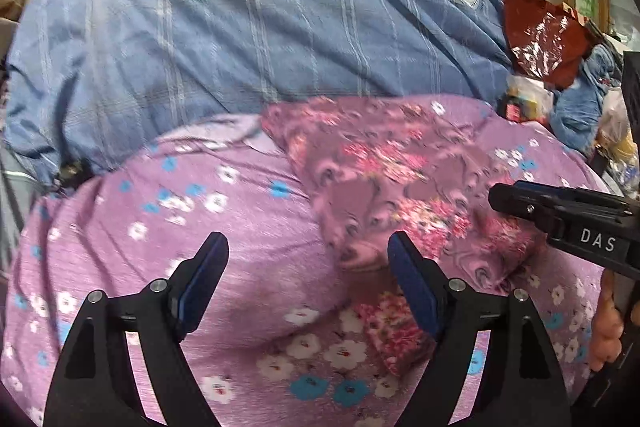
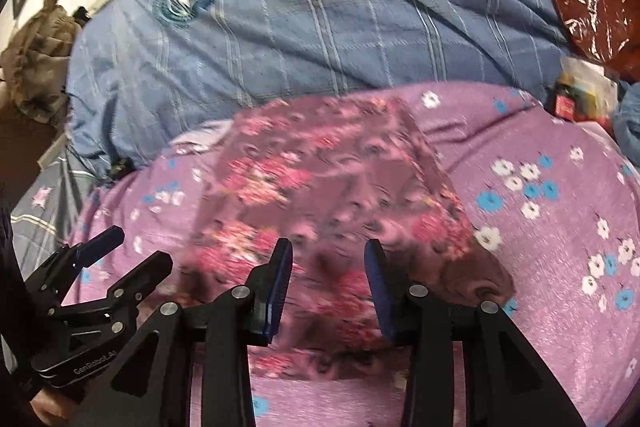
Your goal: Fold small clothes
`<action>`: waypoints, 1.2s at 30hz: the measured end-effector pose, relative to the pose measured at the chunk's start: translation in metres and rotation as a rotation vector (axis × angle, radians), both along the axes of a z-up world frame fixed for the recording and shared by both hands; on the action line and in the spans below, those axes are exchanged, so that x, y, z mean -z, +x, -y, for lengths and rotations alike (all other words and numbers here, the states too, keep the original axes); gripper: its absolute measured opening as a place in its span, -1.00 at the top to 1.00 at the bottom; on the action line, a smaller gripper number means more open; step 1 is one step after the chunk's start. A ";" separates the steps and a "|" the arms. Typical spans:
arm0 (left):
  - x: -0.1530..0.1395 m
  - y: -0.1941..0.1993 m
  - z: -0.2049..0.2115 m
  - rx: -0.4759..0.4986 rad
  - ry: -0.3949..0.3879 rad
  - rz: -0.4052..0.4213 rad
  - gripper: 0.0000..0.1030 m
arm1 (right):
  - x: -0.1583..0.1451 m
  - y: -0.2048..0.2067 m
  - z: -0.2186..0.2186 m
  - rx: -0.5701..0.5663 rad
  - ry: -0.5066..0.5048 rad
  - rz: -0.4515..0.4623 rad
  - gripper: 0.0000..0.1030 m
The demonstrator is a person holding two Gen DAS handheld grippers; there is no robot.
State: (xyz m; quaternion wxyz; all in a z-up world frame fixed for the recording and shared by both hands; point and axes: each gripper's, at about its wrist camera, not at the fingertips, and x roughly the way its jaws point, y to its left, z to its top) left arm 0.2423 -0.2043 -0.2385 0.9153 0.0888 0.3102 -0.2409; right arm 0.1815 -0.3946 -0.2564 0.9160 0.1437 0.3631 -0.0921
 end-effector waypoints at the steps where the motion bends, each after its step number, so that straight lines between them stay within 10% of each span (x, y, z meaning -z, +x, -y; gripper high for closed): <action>1: -0.001 0.001 -0.003 -0.007 -0.001 0.008 -0.61 | -0.001 0.001 -0.003 -0.004 0.004 0.010 0.23; 36: 0.001 0.023 -0.032 -0.155 -0.014 -0.022 -0.62 | 0.005 0.025 -0.056 -0.096 -0.073 -0.015 0.23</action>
